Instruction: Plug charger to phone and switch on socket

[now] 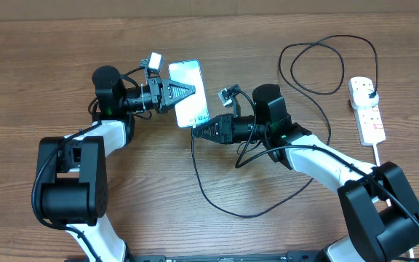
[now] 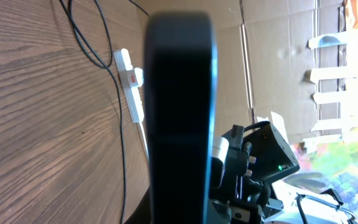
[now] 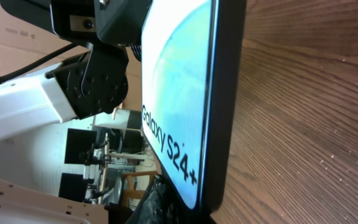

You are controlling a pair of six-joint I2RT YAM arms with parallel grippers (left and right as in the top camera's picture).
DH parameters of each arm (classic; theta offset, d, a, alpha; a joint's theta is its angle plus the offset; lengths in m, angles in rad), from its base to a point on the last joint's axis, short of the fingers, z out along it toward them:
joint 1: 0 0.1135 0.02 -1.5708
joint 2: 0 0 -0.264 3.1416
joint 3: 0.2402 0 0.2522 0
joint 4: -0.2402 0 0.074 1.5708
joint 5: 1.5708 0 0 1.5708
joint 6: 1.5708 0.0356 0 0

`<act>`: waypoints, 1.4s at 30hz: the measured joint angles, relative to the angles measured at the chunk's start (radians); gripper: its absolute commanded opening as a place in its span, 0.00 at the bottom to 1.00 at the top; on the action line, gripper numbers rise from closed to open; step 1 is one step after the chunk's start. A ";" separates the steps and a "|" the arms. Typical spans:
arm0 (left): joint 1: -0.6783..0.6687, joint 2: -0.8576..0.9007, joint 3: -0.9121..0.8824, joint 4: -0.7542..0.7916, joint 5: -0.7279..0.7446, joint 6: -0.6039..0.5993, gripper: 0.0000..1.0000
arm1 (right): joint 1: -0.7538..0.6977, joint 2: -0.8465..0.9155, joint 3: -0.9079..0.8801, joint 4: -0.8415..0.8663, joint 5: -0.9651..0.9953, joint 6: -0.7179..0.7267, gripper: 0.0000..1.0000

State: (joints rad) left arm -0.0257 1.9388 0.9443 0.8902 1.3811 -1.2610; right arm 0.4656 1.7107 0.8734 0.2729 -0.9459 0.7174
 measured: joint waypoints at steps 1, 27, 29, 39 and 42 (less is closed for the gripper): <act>0.000 0.000 0.000 0.000 0.000 0.000 0.04 | 0.000 0.000 0.000 -0.001 0.000 0.000 0.04; 0.000 0.000 0.000 0.000 0.039 0.000 0.04 | 0.000 0.000 0.000 -0.012 -0.045 -0.026 0.04; 0.001 0.000 0.000 0.000 0.040 0.000 0.04 | 0.000 0.000 0.000 -0.012 -0.046 -0.027 0.04; 0.001 0.000 0.000 0.000 0.040 0.001 0.04 | -0.010 0.000 0.000 -0.013 -0.053 -0.030 0.04; 0.001 0.000 0.000 0.000 0.040 0.003 0.04 | -0.018 0.000 0.000 -0.014 -0.059 -0.029 0.04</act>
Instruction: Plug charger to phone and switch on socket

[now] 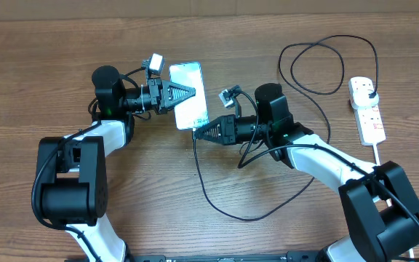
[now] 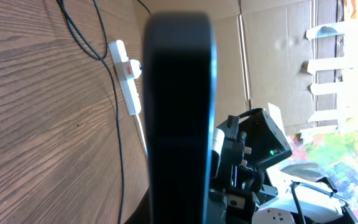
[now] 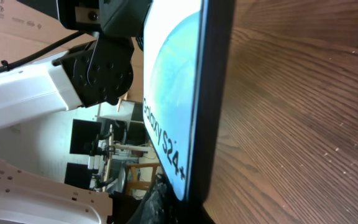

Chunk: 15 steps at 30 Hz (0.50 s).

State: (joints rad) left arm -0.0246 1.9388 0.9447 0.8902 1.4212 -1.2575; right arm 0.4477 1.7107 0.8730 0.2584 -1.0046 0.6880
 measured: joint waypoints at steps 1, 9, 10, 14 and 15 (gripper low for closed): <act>0.000 0.000 0.000 0.000 0.000 0.000 0.04 | -0.003 0.000 0.000 -0.002 -0.002 0.000 0.04; 0.000 0.000 0.000 0.000 0.000 0.002 0.04 | -0.010 0.000 0.000 -0.006 -0.006 0.000 0.04; 0.000 0.000 0.000 0.000 0.000 0.003 0.04 | -0.011 0.000 0.000 -0.005 -0.008 0.000 0.04; 0.000 0.000 0.001 0.000 0.005 0.004 0.04 | -0.015 0.000 0.000 -0.005 -0.024 -0.001 0.04; 0.000 0.000 0.000 0.000 0.008 0.004 0.04 | -0.016 0.000 0.000 -0.005 -0.029 -0.004 0.05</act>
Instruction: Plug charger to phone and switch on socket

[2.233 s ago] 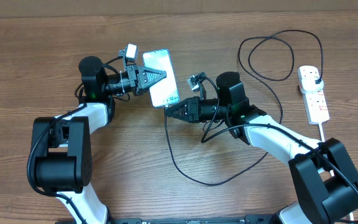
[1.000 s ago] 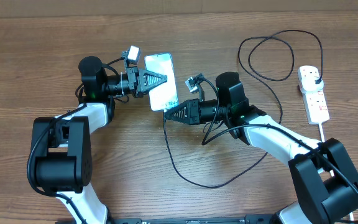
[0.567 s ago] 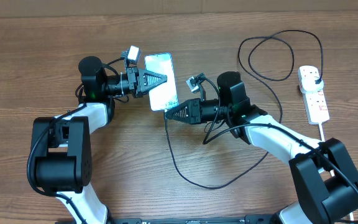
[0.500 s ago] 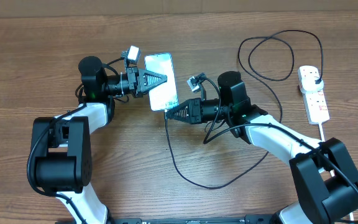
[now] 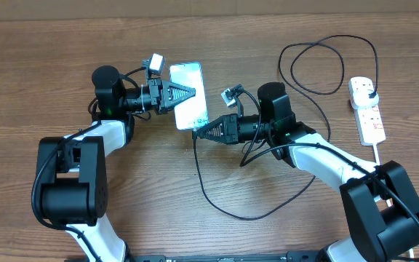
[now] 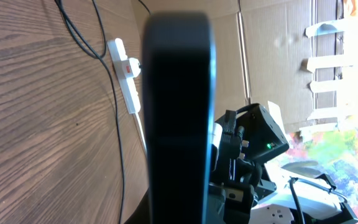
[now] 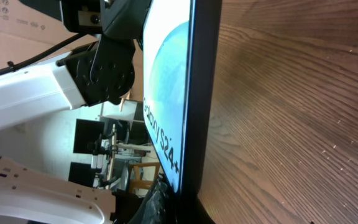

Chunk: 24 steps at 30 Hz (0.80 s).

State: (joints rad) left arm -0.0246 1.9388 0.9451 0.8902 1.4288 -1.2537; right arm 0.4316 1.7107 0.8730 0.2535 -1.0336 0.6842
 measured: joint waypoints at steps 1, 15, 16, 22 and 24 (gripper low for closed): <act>0.000 0.000 0.000 0.000 0.001 0.000 0.04 | 0.000 0.000 0.000 0.000 -0.004 -0.004 0.09; -0.026 0.000 0.000 -0.004 0.117 0.004 0.04 | -0.019 -0.002 0.002 -0.026 -0.006 -0.118 0.55; -0.026 0.000 0.000 -0.004 0.118 0.004 0.04 | -0.019 -0.002 0.002 -0.043 -0.006 -0.132 0.56; -0.026 0.000 0.000 -0.004 0.125 0.004 0.04 | -0.019 -0.002 0.002 -0.097 -0.012 -0.182 0.61; -0.026 0.000 0.000 -0.004 0.125 0.004 0.04 | -0.019 -0.002 0.002 -0.097 -0.024 -0.191 0.63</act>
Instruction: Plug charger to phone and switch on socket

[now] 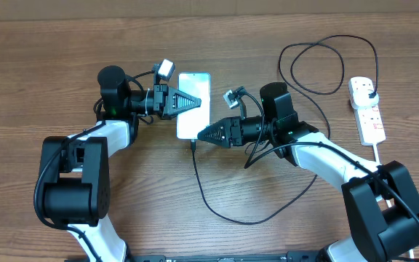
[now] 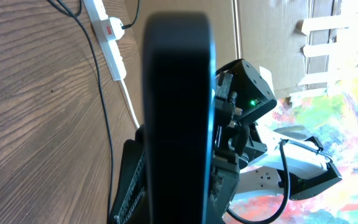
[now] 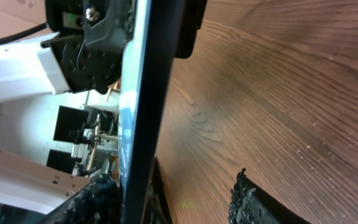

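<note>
The phone (image 1: 193,105), screen up and lit, is held over the table with my left gripper (image 1: 188,102) shut on its left side. In the left wrist view its dark edge (image 2: 178,106) fills the middle. The black charger cable (image 1: 209,196) meets the phone's bottom edge, and its plug is too small to make out. My right gripper (image 1: 201,134) stands open at that bottom end. In the right wrist view its fingers (image 3: 247,199) are spread wide, with the phone's edge (image 3: 148,93) beside the left one. The white power strip (image 1: 366,109) lies far right.
The cable runs from the phone in a big loop across the table's front, then coils at the back right (image 1: 318,65) to a plug in the strip's far end. The strip also shows in the left wrist view (image 2: 104,25). Cardboard walls stand behind the table.
My right gripper was shut at the phone's bottom end and now stands open there. The phone, still in my left gripper, has shifted right and now lies square to the table's edge.
At all three earlier moments my left gripper held the tilted phone while my right gripper stayed shut against its bottom end, with the phone's edge turning more edge-on in the right wrist view. Now the right gripper is open and the cable hangs from the phone's bottom.
</note>
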You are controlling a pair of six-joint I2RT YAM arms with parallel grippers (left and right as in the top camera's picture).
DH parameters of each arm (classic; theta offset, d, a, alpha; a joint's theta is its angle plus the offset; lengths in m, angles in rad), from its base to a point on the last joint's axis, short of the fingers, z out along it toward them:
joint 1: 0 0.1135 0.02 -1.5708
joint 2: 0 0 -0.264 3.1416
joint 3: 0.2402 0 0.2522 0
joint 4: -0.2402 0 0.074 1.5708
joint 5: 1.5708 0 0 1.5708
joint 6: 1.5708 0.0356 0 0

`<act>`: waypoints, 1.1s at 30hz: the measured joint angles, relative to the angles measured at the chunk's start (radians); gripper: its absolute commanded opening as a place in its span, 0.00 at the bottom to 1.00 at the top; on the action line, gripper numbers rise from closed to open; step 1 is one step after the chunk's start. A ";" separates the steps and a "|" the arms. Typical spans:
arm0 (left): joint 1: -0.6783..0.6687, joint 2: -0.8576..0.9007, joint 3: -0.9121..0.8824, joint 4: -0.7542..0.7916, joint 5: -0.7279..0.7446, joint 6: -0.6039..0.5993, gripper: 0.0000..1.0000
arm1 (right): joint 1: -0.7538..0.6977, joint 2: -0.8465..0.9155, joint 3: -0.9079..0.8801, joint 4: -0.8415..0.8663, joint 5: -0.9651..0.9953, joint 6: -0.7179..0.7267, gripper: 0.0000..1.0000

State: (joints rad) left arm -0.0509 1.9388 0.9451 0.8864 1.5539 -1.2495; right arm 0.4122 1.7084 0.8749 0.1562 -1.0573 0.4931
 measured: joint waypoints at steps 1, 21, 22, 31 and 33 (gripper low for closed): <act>0.000 0.000 0.000 0.000 0.000 0.000 0.04 | 0.000 0.000 0.000 0.000 -0.007 -0.004 0.64; 0.000 0.000 0.000 0.000 0.003 0.014 0.04 | 0.187 -0.150 0.002 -0.329 0.294 -0.310 0.64; 0.000 0.000 0.000 0.000 0.003 0.015 0.04 | 0.209 -0.150 0.002 -0.326 0.330 -0.315 0.63; 0.000 0.000 0.000 0.000 0.004 0.019 0.04 | 0.243 -0.150 0.002 -0.246 0.501 -0.300 0.47; 0.000 0.000 0.000 0.000 0.004 0.019 0.04 | 0.243 -0.150 0.002 -0.235 0.512 -0.294 0.35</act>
State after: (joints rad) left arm -0.0509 1.9388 0.9451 0.8864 1.5578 -1.2308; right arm 0.6552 1.5585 0.8768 -0.0792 -0.5449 0.1993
